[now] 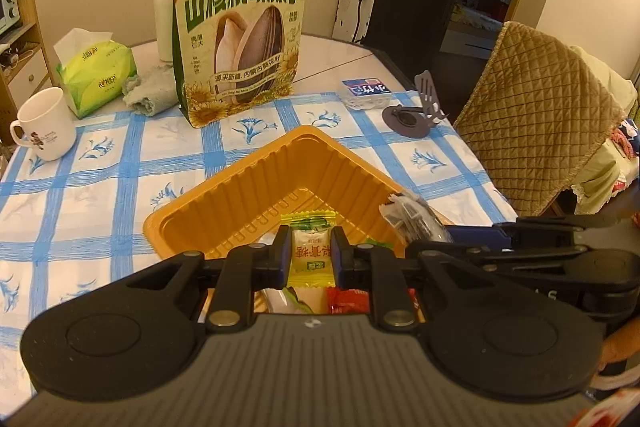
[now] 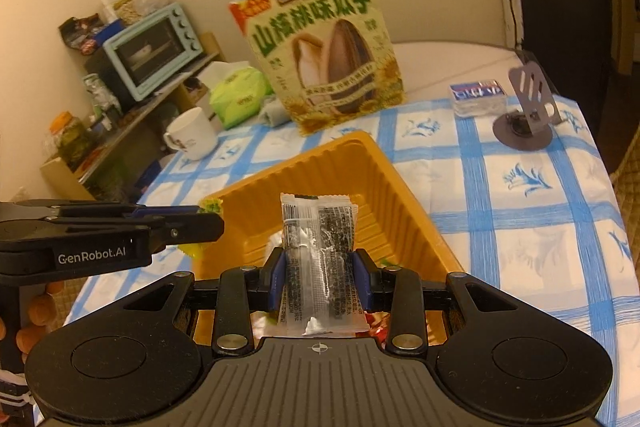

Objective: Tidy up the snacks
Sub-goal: 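Carry the yellow candy and black-striped packet over the orange tray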

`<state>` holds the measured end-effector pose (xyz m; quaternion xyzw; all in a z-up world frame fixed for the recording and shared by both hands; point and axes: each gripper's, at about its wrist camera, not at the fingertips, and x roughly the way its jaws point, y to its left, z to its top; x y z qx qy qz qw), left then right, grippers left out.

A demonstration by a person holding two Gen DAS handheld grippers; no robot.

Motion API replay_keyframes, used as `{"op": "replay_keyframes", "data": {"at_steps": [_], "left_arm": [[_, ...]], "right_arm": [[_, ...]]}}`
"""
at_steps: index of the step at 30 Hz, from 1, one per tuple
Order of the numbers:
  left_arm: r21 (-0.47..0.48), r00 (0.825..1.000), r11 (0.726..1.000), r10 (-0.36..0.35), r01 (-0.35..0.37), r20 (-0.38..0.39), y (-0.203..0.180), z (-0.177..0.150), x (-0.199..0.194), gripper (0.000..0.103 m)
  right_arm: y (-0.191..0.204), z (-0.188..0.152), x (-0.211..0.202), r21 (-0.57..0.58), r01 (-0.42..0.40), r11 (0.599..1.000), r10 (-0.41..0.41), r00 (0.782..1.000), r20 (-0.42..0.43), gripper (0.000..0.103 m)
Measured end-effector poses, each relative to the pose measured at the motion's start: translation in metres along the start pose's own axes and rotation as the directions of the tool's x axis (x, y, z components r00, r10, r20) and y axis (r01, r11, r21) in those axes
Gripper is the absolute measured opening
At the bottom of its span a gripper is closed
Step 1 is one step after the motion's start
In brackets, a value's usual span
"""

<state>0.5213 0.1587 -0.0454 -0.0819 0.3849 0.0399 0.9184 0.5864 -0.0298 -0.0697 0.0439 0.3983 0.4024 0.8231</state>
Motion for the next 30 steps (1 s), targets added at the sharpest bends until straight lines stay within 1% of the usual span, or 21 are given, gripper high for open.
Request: {"op": "replay_keyframes", "data": {"at_steps": [7, 13, 18, 22, 25, 26, 30], "left_arm": [[-0.027, 0.999, 1.0, 0.008, -0.009, -0.039, 0.004, 0.005, 0.031, 0.018], [-0.027, 0.999, 0.999, 0.018, -0.019, -0.047, 0.002, 0.01, 0.046, 0.018], [-0.037, 0.999, 0.999, 0.002, -0.003, -0.045, 0.002, 0.015, 0.051, 0.019], [-0.034, 0.999, 0.999, 0.006, -0.008, -0.041, 0.001, 0.015, 0.051, 0.019], [-0.037, 0.999, 0.999, 0.013, -0.014, -0.045, 0.004, 0.015, 0.051, 0.022], [-0.039, 0.999, 0.999, 0.015, -0.016, -0.046, 0.005, 0.015, 0.05, 0.024], [-0.039, 0.998, 0.999, 0.025, -0.027, -0.05, 0.01, 0.013, 0.048, 0.025]], "right_arm": [[-0.014, 0.003, 0.013, 0.026, 0.022, 0.999, -0.022, 1.0, -0.014, 0.036], [-0.018, 0.004, 0.018, 0.043, 0.022, 0.999, -0.021, 1.0, -0.017, 0.036], [-0.02, 0.004, 0.02, 0.052, 0.025, 0.998, -0.024, 1.0, -0.016, 0.036], [-0.022, 0.005, 0.021, 0.057, 0.03, 0.998, -0.029, 0.999, -0.017, 0.036], [-0.024, 0.006, 0.021, 0.06, 0.032, 0.998, -0.031, 0.999, -0.015, 0.036], [-0.024, 0.006, 0.022, 0.059, 0.031, 0.998, -0.031, 0.999, -0.014, 0.036], [-0.024, 0.009, 0.025, 0.053, 0.035, 0.998, -0.034, 0.999, -0.015, 0.036]]}}
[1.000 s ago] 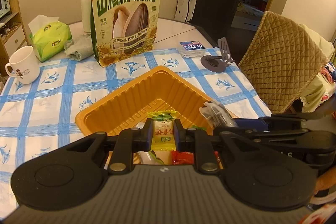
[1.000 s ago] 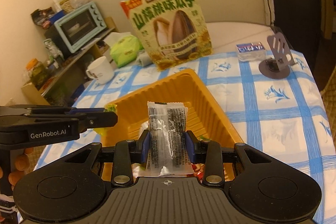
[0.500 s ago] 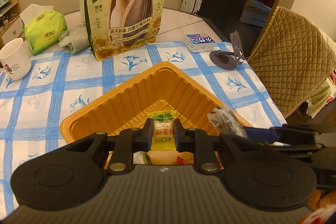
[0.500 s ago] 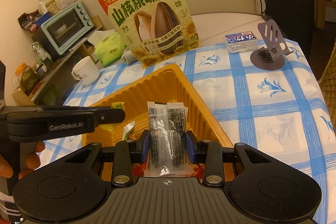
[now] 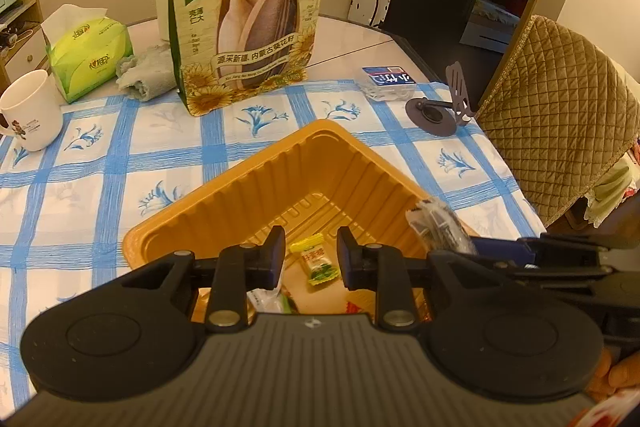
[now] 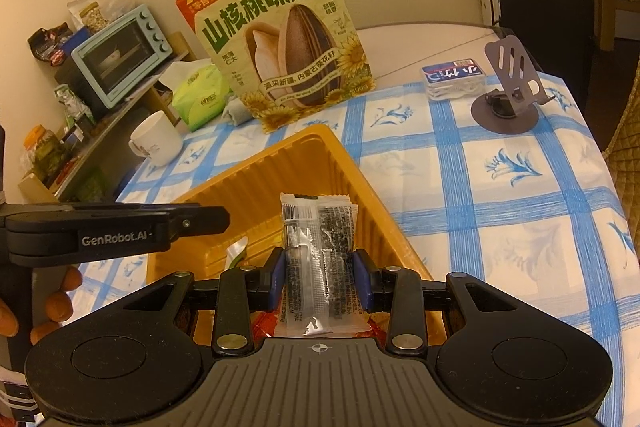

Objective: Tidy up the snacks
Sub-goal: 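Carry the yellow candy and black-striped packet over the orange tray, then open both tools to drop the held snacks into the tray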

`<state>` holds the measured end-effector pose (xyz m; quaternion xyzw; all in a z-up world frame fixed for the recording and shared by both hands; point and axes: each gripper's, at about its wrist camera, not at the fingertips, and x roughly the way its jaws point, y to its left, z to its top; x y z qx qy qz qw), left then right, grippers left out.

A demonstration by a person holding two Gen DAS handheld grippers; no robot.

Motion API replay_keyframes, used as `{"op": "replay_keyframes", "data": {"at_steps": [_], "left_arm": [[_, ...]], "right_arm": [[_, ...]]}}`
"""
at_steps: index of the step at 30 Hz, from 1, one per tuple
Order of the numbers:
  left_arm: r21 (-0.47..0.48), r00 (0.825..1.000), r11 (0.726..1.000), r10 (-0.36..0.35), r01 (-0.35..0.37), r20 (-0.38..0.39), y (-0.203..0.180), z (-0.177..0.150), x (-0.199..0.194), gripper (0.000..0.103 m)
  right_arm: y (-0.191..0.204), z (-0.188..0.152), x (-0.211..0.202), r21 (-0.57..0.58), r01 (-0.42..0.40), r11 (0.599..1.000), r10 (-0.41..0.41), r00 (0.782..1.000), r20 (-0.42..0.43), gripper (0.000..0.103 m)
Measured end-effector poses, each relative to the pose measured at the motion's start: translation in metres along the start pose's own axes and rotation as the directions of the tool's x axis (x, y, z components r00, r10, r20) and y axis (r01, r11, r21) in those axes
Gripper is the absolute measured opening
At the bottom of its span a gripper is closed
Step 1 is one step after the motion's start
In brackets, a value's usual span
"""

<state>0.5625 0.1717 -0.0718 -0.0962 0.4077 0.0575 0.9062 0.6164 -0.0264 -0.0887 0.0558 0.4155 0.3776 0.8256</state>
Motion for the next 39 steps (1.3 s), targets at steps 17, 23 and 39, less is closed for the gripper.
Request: {"op": "replay_keyframes", "data": {"at_steps": [17, 23, 39], "left_arm": [[-0.012, 1.0, 1.0, 0.023, -0.023, -0.008, 0.016, -0.005, -0.01, 0.034], [-0.01, 1.0, 1.0, 0.021, -0.021, -0.003, 0.018, -0.009, -0.02, 0.047], [0.015, 0.999, 1.0, -0.009, 0.009, 0.045, 0.005, -0.023, -0.067, 0.068]], "right_arm": [[0.01, 0.017, 0.026, -0.032, 0.033, 0.999, -0.033, 0.999, 0.003, 0.037], [0.009, 0.022, 0.022, -0.016, 0.026, 1.0, -0.025, 0.999, 0.039, 0.04], [0.003, 0.002, -0.033, 0.021, 0.017, 1.0, -0.018, 0.998, 0.057, 0.073]]}}
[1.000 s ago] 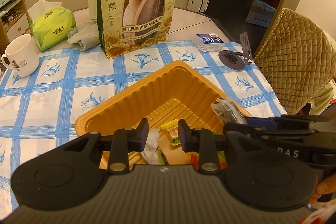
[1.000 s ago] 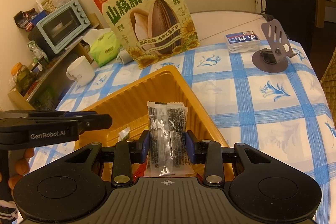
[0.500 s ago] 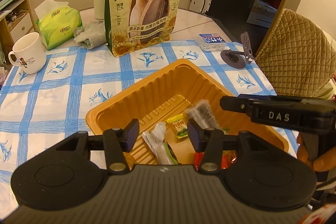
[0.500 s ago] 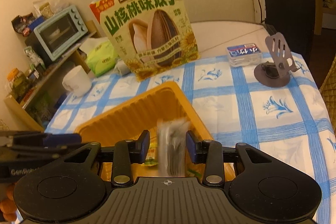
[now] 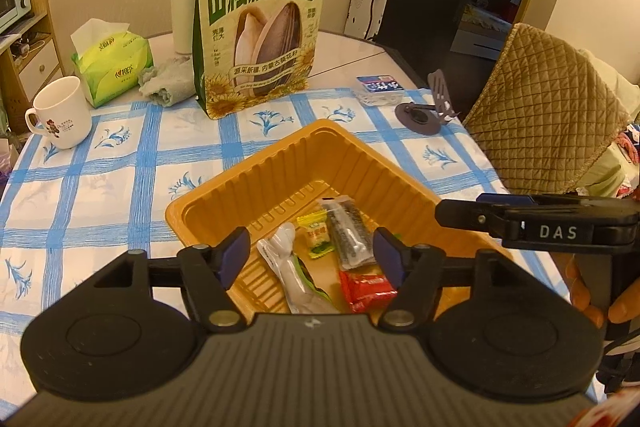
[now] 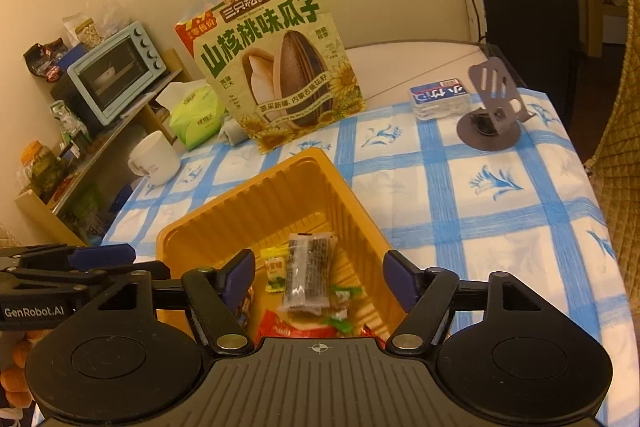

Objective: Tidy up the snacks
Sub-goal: 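Open both tools to drop the held snacks into the tray, then withdraw both tools from the tray toward the remaining candies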

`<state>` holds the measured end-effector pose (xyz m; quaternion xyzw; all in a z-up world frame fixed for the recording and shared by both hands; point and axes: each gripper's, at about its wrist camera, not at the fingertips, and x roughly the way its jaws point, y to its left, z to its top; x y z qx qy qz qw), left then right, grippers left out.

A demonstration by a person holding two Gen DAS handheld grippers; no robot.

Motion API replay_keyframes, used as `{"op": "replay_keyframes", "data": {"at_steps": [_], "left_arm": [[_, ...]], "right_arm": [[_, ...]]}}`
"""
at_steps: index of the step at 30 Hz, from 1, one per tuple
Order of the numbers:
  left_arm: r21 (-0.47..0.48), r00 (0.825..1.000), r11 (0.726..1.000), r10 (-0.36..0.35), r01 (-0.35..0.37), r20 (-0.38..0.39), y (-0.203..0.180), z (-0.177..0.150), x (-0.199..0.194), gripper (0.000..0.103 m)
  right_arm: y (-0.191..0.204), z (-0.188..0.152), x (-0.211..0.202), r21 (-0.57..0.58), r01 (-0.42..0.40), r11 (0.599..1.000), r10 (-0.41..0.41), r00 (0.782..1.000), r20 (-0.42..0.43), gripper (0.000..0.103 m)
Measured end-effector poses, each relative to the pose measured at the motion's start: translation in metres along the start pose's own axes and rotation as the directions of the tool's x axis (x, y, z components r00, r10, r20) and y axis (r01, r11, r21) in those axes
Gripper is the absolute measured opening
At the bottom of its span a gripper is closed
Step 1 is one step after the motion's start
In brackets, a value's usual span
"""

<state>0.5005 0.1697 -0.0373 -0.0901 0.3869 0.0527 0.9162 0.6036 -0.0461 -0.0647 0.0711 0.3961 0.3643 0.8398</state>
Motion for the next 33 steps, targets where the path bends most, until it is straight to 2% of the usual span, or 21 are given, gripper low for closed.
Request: {"op": "replay_keyframes", "data": {"at_steps": [8, 19, 24, 33], "left_arm": [[0.018, 0.999, 1.0, -0.007, 0.006, 0.037, -0.018, -0.014, -0.042, 0.081], [0.015, 0.998, 1.0, -0.011, 0.01, 0.066, -0.044, -0.054, -0.105, 0.083], [0.015, 0.997, 1.0, -0.021, 0.02, 0.071, -0.054, -0.078, -0.131, 0.083], [-0.019, 0.997, 1.0, 0.013, -0.012, 0.07, -0.059, -0.129, -0.171, 0.083]], "right_arm": [[0.007, -0.013, -0.048, -0.012, -0.03, 0.999, 0.03, 0.998, 0.052, 0.081], [0.025, -0.054, -0.113, -0.062, -0.039, 0.997, 0.042, 0.997, 0.063, 0.09], [0.03, -0.08, -0.138, -0.065, -0.052, 0.997, 0.056, 0.997, 0.047, 0.091], [0.043, -0.127, -0.172, -0.09, -0.071, 0.993, 0.072, 0.997, 0.006, 0.091]]}}
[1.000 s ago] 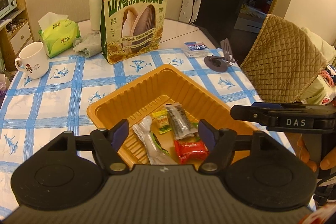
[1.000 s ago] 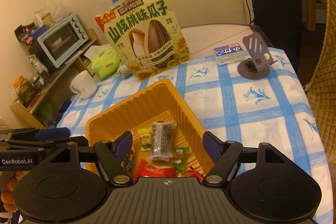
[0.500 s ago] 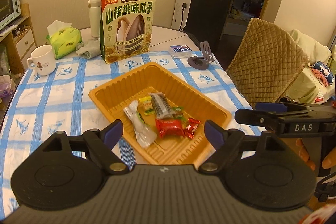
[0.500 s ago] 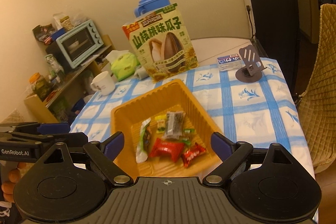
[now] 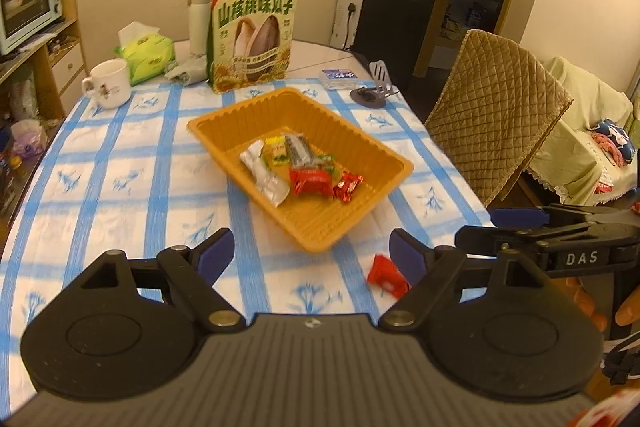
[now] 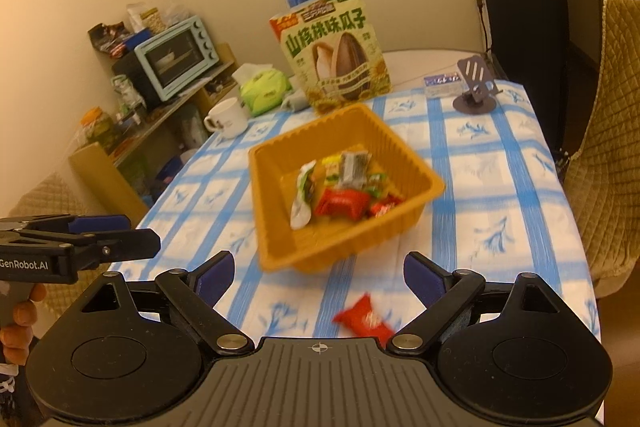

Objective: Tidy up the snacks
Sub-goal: 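Withdraw both tools from the tray toward the remaining candies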

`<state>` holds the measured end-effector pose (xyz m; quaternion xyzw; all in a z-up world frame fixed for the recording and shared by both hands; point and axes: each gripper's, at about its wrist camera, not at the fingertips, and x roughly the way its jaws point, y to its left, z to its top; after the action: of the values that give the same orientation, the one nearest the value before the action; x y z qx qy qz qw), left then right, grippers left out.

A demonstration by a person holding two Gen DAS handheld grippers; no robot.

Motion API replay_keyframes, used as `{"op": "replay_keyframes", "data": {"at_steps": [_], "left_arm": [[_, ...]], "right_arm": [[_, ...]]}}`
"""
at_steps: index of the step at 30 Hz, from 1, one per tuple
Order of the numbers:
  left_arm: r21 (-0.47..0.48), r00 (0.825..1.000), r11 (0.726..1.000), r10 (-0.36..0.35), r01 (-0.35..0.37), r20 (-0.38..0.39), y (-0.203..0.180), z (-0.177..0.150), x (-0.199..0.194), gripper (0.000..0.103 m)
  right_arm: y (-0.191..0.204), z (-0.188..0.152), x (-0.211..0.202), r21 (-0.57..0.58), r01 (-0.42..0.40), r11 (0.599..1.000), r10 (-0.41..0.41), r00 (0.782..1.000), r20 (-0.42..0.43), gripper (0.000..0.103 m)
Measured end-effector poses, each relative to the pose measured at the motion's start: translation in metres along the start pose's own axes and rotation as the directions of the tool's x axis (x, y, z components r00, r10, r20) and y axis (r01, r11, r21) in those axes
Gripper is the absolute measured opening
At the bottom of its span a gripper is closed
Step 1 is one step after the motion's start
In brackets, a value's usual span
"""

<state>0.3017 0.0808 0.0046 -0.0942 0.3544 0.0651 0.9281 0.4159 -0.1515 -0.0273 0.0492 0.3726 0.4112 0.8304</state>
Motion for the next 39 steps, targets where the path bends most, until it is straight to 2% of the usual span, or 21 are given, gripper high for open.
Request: {"op": "replay_keyframes", "data": {"at_steps": [11, 16, 26, 34, 39], "left_arm": [[-0.064, 0.998, 0.997, 0.04, -0.043, -0.05, 0.001, -0.058, -0.027, 0.083], [-0.056, 0.993, 0.995, 0.079, -0.084, -0.084, -0.001, -0.085, -0.031, 0.083], [-0.066, 0.985, 0.992, 0.095, -0.105, -0.141, 0.005, -0.12, -0.031, 0.083], [-0.048, 0.978, 0.991, 0.117, -0.127, -0.174, 0.009, -0.133, -0.023, 0.08], [-0.062, 0.975, 0.99, 0.117, -0.13, -0.187, 0.015, -0.137, -0.018, 0.08]], "right_arm": [[0.018, -0.048, -0.013, -0.053, -0.01, 0.999, 0.007, 0.998, -0.07, 0.091], [0.02, -0.07, -0.012, -0.066, -0.012, 0.998, 0.004, 0.993, -0.118, 0.091], [0.031, -0.099, -0.003, -0.109, -0.003, 0.994, -0.014, 0.988, -0.152, 0.089], [0.047, -0.119, 0.019, -0.168, -0.021, 0.986, -0.011, 0.982, -0.188, 0.075], [0.054, -0.126, 0.031, -0.197, -0.032, 0.98, -0.01, 0.978, -0.211, 0.07]]}}
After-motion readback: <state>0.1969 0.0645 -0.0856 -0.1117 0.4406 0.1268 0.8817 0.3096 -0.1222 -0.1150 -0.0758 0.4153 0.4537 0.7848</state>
